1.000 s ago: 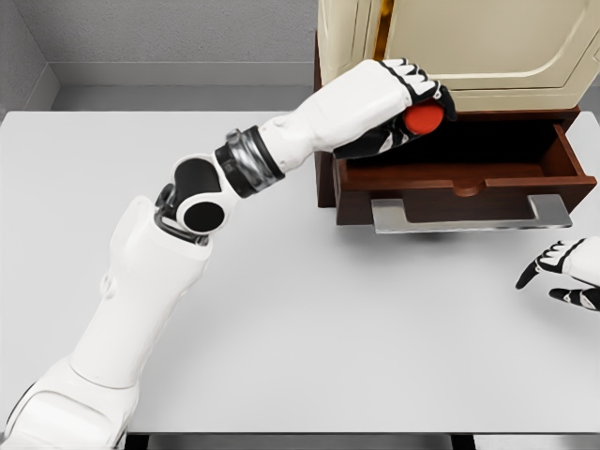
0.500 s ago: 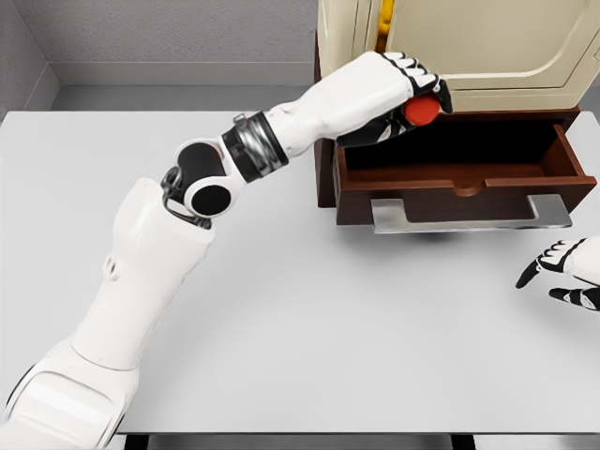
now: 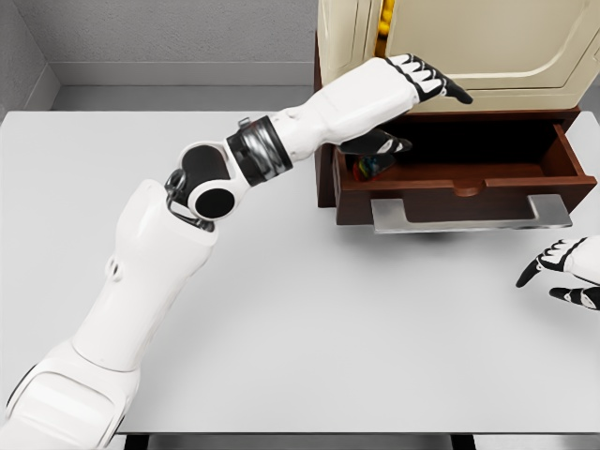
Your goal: Put the switch into the drawer with left arm, and close the drawer with right arm
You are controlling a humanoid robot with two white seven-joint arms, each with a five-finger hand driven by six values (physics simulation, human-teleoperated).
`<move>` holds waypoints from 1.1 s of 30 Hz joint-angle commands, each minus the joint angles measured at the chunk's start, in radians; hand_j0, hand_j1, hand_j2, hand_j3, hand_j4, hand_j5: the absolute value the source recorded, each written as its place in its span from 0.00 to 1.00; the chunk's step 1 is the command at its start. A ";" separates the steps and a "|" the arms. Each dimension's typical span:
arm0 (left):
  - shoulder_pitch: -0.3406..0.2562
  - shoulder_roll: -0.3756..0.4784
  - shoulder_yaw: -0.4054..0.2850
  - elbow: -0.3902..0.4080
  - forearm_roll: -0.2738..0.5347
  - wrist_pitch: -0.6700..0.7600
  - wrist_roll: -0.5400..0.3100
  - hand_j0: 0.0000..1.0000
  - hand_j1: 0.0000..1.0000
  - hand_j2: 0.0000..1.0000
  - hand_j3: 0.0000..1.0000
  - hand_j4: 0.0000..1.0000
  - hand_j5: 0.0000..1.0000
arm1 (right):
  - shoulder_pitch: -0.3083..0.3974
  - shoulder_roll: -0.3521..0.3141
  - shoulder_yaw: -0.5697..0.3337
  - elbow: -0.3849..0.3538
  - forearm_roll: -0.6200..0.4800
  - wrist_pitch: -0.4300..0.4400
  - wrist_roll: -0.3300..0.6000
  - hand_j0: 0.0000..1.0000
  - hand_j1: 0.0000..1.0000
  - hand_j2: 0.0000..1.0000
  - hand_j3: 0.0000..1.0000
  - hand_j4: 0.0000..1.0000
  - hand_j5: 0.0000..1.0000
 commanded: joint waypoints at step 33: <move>0.515 0.433 0.759 0.034 0.171 -0.131 -0.111 1.00 1.00 1.00 1.00 1.00 1.00 | -0.055 0.003 0.015 0.006 0.008 0.002 0.014 0.59 0.59 0.59 0.59 0.59 0.59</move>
